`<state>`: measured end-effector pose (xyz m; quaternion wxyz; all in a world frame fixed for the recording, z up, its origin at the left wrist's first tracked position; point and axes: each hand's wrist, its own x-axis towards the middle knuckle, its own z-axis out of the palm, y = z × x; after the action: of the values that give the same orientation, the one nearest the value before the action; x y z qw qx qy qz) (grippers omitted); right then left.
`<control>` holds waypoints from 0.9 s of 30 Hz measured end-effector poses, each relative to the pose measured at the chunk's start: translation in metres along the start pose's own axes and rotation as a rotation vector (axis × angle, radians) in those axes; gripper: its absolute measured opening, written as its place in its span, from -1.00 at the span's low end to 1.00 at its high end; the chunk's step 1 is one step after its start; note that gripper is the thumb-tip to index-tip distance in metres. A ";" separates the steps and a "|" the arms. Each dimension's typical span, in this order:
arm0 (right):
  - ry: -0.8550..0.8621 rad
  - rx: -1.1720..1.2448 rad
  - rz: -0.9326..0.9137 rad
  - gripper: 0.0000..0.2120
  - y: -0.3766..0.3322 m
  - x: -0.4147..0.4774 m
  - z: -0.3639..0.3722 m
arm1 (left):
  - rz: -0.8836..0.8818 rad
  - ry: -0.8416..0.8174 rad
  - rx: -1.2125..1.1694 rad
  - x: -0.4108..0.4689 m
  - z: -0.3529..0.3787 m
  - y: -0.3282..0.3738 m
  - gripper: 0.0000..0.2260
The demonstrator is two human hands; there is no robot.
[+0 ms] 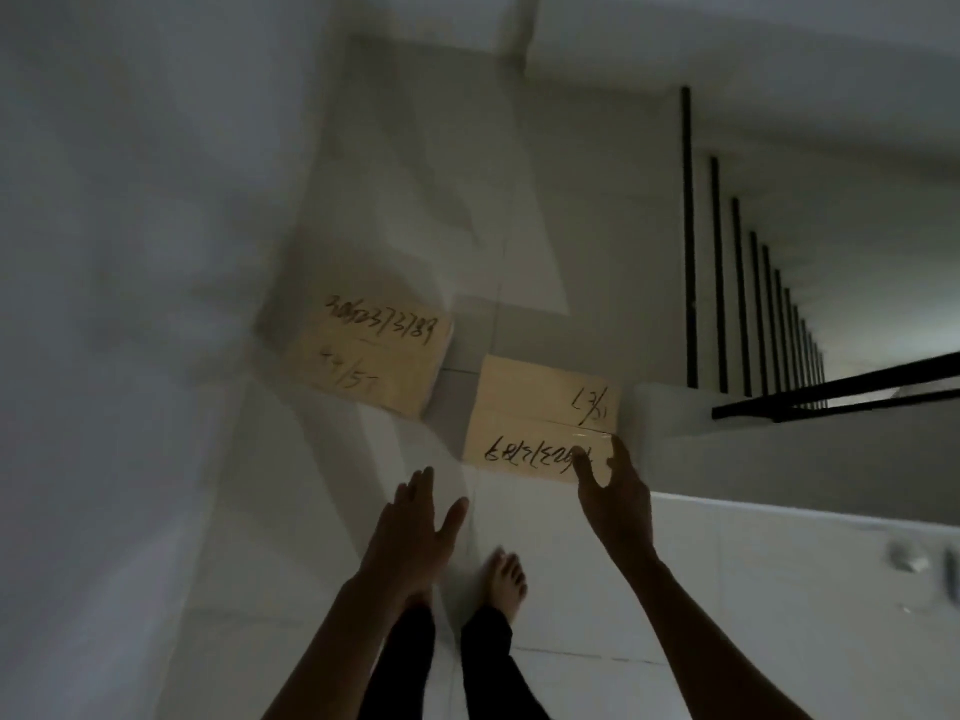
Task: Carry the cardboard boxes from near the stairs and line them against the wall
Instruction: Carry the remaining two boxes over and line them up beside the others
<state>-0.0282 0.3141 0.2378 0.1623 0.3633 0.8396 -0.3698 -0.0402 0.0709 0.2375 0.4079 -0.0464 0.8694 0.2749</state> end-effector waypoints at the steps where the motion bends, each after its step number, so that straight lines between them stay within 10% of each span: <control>1: 0.015 0.006 0.024 -0.35 0.011 0.024 0.013 | -0.003 -0.017 -0.020 0.030 0.010 0.000 -0.29; 16: -0.029 0.138 0.387 0.02 0.177 0.266 0.125 | -0.225 -0.023 -0.275 0.343 0.111 -0.028 -0.16; 21: -0.111 0.314 0.290 -0.39 0.194 0.267 0.129 | -0.173 0.078 -0.377 0.352 0.141 -0.021 -0.42; 27: -0.068 0.374 0.362 -0.43 0.159 0.212 0.101 | -0.177 0.125 -0.422 0.292 0.113 -0.018 -0.48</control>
<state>-0.0572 0.4170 -0.0247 0.1841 0.5186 0.6720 -0.4955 -0.1513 0.1563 -0.0434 0.3571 -0.2235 0.8086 0.4106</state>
